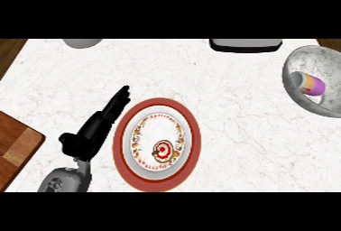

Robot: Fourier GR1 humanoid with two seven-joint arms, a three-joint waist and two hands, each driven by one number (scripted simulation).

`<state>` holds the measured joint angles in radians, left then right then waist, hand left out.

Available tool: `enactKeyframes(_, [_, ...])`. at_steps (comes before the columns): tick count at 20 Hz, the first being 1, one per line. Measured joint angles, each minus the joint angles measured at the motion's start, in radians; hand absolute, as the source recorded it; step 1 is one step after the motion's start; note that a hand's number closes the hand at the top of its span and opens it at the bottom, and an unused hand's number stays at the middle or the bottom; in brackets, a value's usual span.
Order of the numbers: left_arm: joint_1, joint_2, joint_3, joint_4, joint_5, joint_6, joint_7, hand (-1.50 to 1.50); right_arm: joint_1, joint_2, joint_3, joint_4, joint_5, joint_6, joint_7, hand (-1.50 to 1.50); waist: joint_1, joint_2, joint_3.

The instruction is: Pick the can from the plate and place it in the bowl

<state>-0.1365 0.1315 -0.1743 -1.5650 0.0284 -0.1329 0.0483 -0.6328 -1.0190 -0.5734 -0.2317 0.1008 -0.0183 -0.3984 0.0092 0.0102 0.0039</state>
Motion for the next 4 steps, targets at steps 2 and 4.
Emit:
enactKeyframes(2, [0.007,0.002,-0.001,-0.020,0.000,-0.003,0.009,0.00,0.044,-0.024,-0.022,0.024,-0.018,0.042,-0.041,-1.50,0.003,0.000,0.001])
enactKeyframes(4, [0.010,-0.004,-0.006,-0.011,-0.011,0.003,-0.002,0.00,0.089,-0.051,-0.042,0.044,-0.035,0.098,-0.082,-1.50,0.002,0.001,0.002])
